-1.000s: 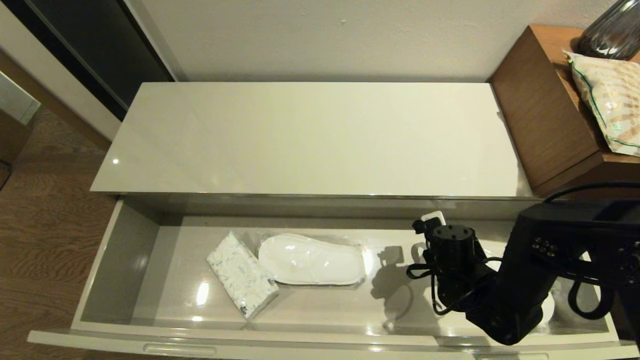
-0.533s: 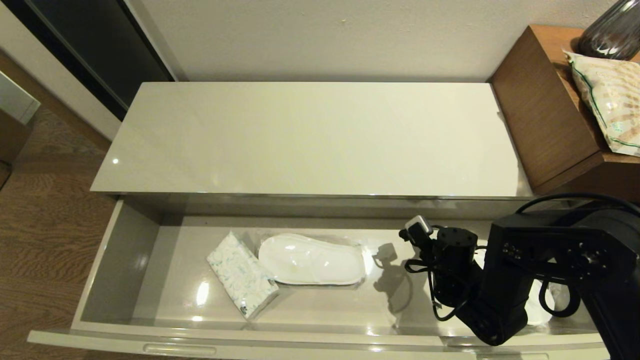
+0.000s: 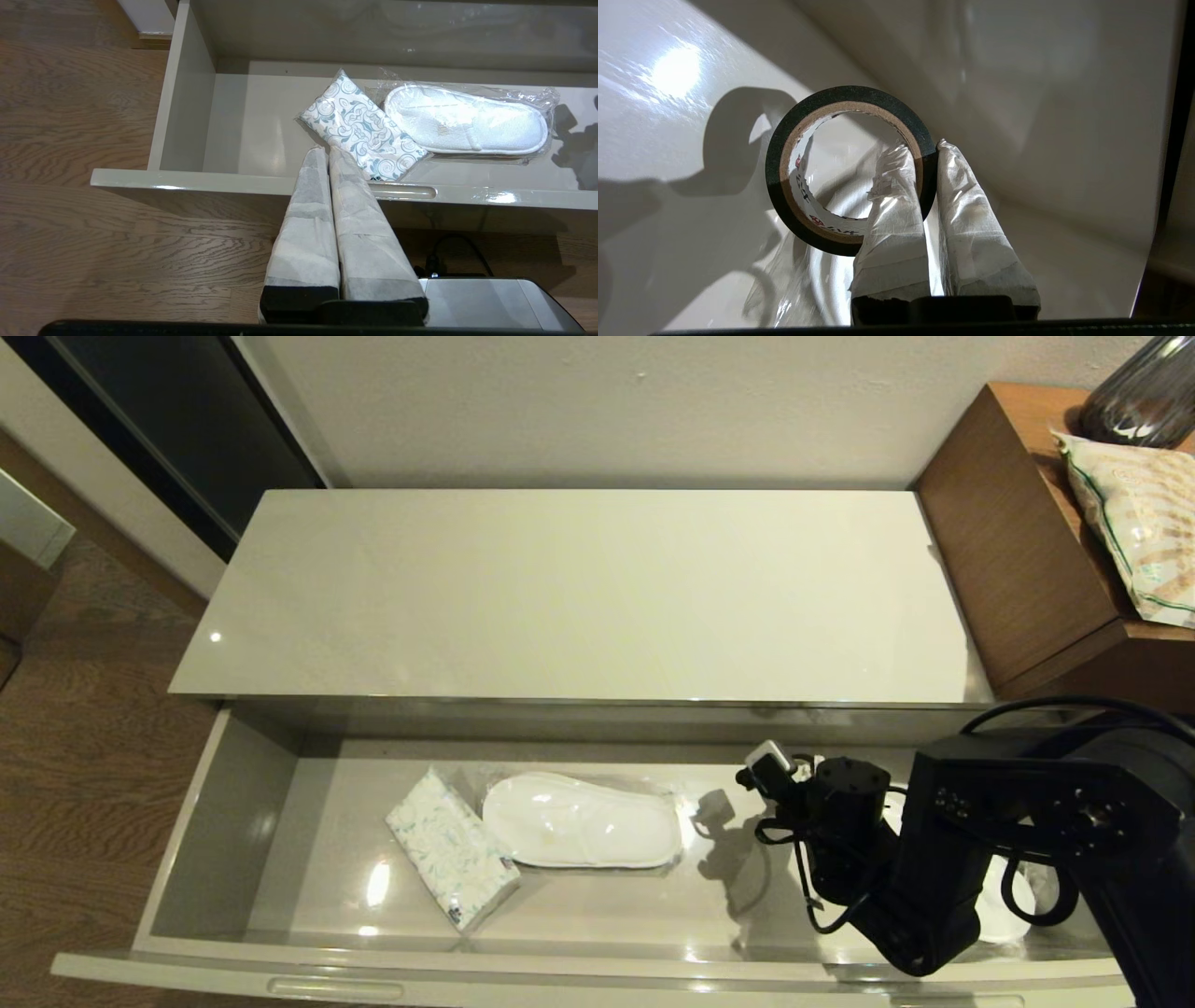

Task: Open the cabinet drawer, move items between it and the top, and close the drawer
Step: Put the disposable slippers in the drawer

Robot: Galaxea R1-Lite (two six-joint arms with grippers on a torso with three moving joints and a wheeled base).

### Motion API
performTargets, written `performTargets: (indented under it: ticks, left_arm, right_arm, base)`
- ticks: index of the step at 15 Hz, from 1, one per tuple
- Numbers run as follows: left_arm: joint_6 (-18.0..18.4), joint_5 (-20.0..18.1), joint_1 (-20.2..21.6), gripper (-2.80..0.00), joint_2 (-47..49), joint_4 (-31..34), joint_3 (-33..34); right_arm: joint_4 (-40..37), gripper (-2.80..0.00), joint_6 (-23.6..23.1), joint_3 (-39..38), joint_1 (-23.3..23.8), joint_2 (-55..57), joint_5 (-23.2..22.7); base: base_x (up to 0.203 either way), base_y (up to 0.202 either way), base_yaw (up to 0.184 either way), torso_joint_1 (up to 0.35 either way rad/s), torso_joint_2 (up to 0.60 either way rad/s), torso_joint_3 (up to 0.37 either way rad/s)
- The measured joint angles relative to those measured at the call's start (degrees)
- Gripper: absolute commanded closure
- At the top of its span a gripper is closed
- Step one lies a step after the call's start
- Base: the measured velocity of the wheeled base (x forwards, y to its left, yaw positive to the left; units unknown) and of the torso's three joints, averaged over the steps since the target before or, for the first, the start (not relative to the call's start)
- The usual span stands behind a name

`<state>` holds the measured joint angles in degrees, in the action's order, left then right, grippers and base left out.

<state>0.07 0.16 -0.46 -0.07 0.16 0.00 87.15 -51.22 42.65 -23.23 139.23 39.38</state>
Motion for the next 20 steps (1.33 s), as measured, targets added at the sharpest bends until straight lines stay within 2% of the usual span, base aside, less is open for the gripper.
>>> performTargets:
  ticks: [3,6,10,13,17,20]
  left_arm:
    - [0.0,0.0,0.0,0.0,0.0,0.0,0.0]
    - [0.0,0.0,0.0,0.0,0.0,0.0,0.0]
    - [0.0,0.0,0.0,0.0,0.0,0.0,0.0]
    - [0.0,0.0,0.0,0.0,0.0,0.0,0.0]
    - [0.0,0.0,0.0,0.0,0.0,0.0,0.0]
    - [0.0,0.0,0.0,0.0,0.0,0.0,0.0]
  right_arm:
    - [0.0,0.0,-7.6,1.1,0.7,-0.6,-7.6]
    - [0.0,0.0,-15.0,3.5,1.7,-1.1,-13.1]
    - [0.0,0.0,-29.8,8.0,2.9,-1.2,-15.0]
    - [0.1,0.0,-35.7,8.3,2.6,-0.9,-14.3]
    - [0.1,0.0,-36.8,6.5,2.2,-1.4,-13.6]
    - [0.0,0.0,-36.5,1.5,2.2,-2.9,-13.5]
  base:
    - [0.0,0.0,0.0,0.0,0.0,0.0]
    - [0.0,0.0,0.0,0.0,0.0,0.0]
    - [0.0,0.0,0.0,0.0,0.0,0.0]
    - [0.0,0.0,0.0,0.0,0.0,0.0]
    - [0.0,0.0,0.0,0.0,0.0,0.0]
    - [0.0,0.0,0.0,0.0,0.0,0.0]
